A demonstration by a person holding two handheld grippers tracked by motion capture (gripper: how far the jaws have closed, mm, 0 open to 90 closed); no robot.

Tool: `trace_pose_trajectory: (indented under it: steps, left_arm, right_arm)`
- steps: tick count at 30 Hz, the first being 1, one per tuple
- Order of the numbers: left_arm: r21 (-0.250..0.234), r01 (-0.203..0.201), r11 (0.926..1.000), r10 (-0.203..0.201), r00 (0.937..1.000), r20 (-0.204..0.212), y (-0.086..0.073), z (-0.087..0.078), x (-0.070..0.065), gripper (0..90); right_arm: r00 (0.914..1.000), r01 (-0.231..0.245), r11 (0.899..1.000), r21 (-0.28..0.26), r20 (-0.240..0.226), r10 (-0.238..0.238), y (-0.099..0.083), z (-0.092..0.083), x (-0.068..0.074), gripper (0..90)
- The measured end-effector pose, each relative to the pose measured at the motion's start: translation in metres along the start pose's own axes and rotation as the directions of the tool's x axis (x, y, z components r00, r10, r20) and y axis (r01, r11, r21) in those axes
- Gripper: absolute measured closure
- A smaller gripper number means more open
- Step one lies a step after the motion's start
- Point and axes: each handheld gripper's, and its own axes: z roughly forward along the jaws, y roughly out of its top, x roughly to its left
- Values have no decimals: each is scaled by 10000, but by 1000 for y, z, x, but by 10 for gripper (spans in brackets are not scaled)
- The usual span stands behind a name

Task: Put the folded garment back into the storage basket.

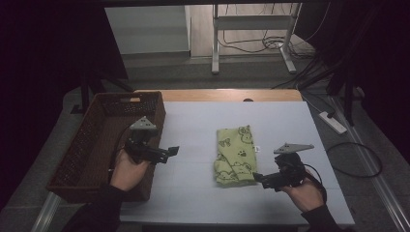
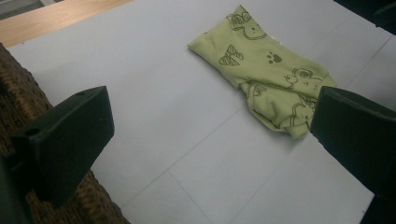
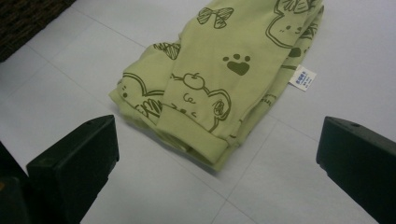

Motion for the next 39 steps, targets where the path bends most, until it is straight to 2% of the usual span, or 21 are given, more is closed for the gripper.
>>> trace_pose_trajectory:
  steps: [3,8,16,21,24,28,32,36,39]
  left_arm:
    - [45,16,10000,-16,10000,61,4,7,0,0]
    - [93,-227,9997,226,9997,60,13,19,-1,0]
    - [56,-508,9987,505,9980,392,29,43,-4,0]
    - [264,-894,9956,882,9952,434,36,58,-6,0]
    - [314,-957,9949,938,9940,557,40,66,-7,0]
    - [356,-1026,9941,1005,9934,551,46,75,-8,0]
    - [412,-1110,9930,1088,9927,528,50,84,-8,0]
    - [403,-1009,9941,983,9932,615,53,94,-8,0]
    - [627,-1102,9919,1071,9930,507,55,102,-10,0]
  right_arm:
    - [9999,102,9999,59,90,-102,2,3,-1,0]
    - [9998,36,9999,109,195,-38,5,7,-3,0]
    - [9998,-14,9999,157,208,10,9,14,-6,0]
    - [9997,61,9998,214,249,-66,10,17,-7,0]
    - [9996,122,9995,299,269,-130,11,20,-6,0]
    - [9997,21,9996,265,262,-28,12,22,-5,0]
    - [9994,114,9995,311,318,-124,13,25,-5,0]
    - [9990,287,9987,425,342,-302,13,30,-5,0]
    - [9989,318,9986,433,325,-333,14,32,-5,0]
